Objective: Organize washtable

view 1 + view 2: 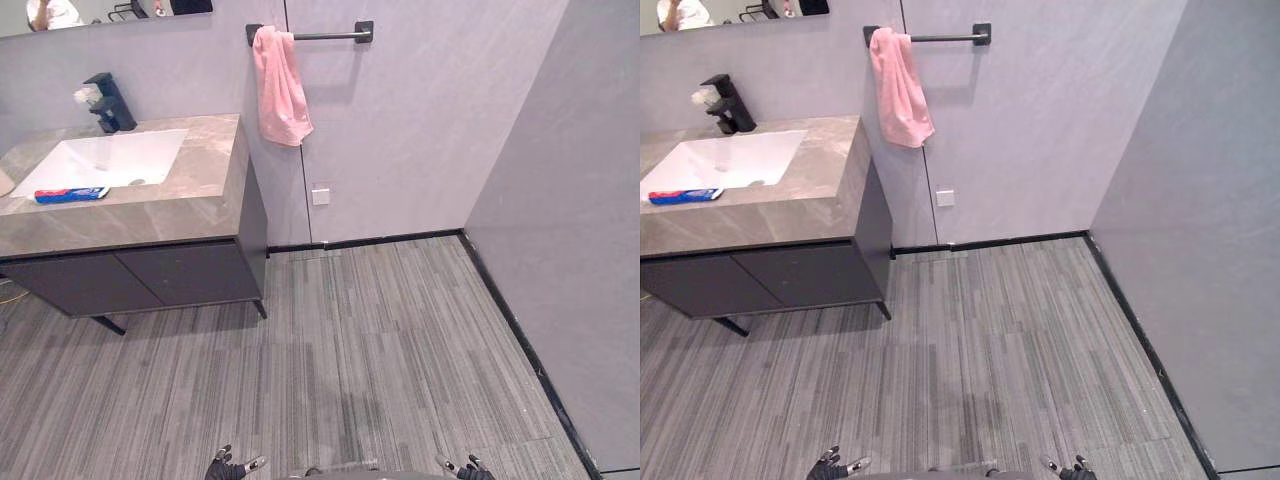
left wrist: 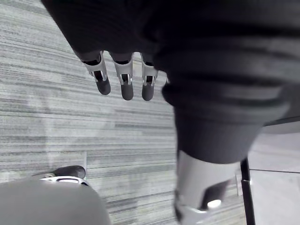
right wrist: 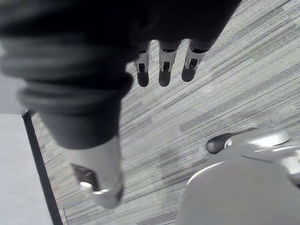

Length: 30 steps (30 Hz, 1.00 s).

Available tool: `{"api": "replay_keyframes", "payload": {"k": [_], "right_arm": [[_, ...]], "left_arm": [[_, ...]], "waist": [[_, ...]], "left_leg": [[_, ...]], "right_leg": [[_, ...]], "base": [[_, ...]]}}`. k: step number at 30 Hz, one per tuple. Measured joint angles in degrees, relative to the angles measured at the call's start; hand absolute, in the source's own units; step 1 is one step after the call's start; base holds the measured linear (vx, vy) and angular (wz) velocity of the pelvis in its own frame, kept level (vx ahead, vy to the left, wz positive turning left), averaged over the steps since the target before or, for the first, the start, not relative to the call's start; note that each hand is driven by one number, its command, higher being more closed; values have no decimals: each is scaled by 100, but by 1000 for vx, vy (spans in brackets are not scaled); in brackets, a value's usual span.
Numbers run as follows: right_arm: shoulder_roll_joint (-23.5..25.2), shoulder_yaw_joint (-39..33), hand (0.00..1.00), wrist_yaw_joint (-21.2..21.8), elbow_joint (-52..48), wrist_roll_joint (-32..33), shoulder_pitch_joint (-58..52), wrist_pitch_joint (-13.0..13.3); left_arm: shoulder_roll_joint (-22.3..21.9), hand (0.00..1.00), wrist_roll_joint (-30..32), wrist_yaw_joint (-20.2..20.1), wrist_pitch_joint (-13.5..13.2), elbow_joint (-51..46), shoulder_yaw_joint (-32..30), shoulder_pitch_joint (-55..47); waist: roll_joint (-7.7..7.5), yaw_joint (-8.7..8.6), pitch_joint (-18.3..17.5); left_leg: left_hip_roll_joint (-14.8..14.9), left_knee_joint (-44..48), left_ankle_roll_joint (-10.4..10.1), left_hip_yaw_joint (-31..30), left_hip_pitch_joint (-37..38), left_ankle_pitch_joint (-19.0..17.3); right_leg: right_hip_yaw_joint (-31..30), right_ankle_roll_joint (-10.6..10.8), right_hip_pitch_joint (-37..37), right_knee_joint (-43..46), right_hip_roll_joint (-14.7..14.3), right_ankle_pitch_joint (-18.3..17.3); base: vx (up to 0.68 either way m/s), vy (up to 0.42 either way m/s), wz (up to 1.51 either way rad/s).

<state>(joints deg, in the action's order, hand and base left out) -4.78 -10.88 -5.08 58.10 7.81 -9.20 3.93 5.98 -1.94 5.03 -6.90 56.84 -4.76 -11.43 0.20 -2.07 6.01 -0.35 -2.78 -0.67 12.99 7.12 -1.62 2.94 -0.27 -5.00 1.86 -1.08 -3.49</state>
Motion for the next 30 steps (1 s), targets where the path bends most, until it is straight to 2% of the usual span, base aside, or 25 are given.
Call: {"api": "replay_keyframes", "payload": {"k": [3,8,17,27,30], "right_arm": [[2,0,0,10,-60,-360,135,2],[-5,-4,0,21,-113,-741,254,2],[3,-77,0,20,-138,-799,327,-4],[39,-169,0,14,-138,-796,339,-38],[41,-165,0,16,-136,-797,374,-49]], "left_arm": [[39,0,48,-3,-18,-1,-45,125],[27,0,284,0,-71,-5,-50,159],[-44,0,288,21,-80,-6,-211,230],[-71,0,276,31,-80,-6,-210,252],[-69,0,268,32,-79,-4,-209,250]], "waist": [[-13,11,175],[17,-6,260],[50,-6,344],[47,1,350],[49,11,352]], "left_leg": [[9,-68,-3,47,110,-1],[30,-96,-64,105,272,-41],[33,-65,-203,125,349,-132],[34,-58,-195,193,337,-143],[69,-39,-43,351,250,-241]], "right_leg": [[2,6,-116,-106,-21,7],[16,17,-295,-128,-40,4],[33,212,-382,-105,-14,-121],[-52,209,-305,-104,-16,-122],[-211,200,-176,-134,-67,-118]], "base": [[102,-21,-5],[84,-25,-6],[6,-30,0],[-43,-39,-5],[-64,-39,-26]]}}
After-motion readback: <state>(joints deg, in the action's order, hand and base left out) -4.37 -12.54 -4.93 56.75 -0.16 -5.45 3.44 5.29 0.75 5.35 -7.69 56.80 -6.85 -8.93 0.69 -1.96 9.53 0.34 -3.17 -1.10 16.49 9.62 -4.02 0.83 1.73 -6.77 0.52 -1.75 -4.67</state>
